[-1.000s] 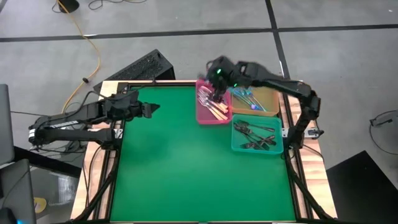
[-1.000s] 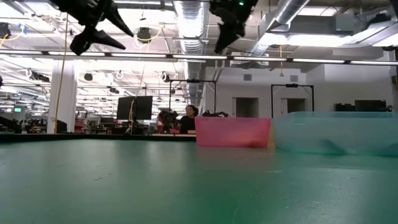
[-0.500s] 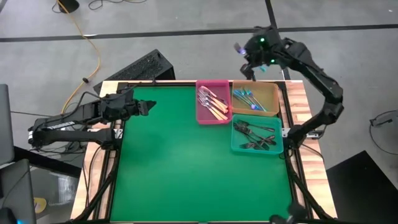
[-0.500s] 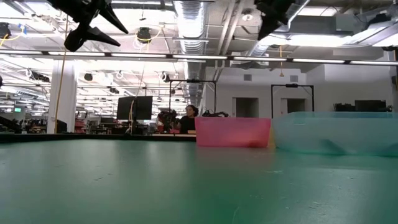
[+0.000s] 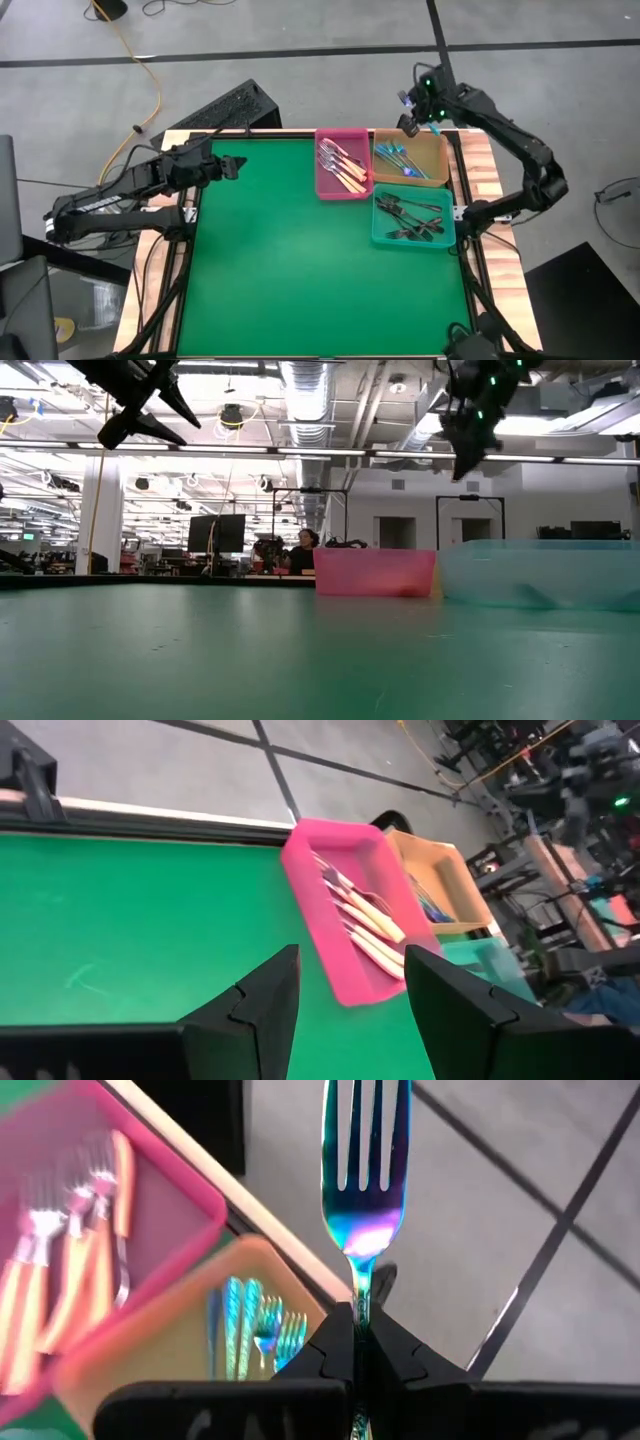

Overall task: Sort silverware by color (type)
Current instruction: Put the blue fork into the orange bin

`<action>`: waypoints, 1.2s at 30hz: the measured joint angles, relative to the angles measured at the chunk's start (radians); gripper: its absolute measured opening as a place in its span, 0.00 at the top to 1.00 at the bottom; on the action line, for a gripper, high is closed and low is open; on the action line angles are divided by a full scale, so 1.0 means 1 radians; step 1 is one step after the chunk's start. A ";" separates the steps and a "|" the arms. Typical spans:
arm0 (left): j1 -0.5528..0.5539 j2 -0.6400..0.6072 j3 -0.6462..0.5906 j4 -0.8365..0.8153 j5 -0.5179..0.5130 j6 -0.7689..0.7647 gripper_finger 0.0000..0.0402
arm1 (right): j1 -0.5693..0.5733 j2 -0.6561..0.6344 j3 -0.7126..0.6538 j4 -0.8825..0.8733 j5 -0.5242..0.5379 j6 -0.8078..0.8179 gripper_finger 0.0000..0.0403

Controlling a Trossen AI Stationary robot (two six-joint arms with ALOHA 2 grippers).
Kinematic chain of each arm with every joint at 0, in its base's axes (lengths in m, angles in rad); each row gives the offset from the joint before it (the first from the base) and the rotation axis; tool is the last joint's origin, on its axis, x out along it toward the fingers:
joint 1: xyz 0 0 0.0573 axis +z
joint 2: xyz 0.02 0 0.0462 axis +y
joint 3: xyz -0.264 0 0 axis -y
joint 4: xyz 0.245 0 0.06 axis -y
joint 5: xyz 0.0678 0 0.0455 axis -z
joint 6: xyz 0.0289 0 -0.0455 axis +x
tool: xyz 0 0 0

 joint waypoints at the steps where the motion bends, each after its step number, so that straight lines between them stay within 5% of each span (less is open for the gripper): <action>1: 0.005 0.000 0.000 0.000 0.000 0.011 0.59 | -0.003 -0.007 -0.045 0.030 0.000 0.003 0.94; 9: 0.053 0.000 0.000 0.000 0.002 0.080 0.59 | -0.014 -0.006 -0.369 0.330 -0.002 0.054 0.94; 21: 0.103 0.001 0.000 0.001 0.002 0.098 0.59 | -0.022 -0.006 -0.648 0.616 -0.033 0.047 0.94; 36: 0.138 0.003 -0.001 -0.001 0.002 0.101 0.59 | -0.033 -0.005 -0.756 0.676 0.004 0.085 0.94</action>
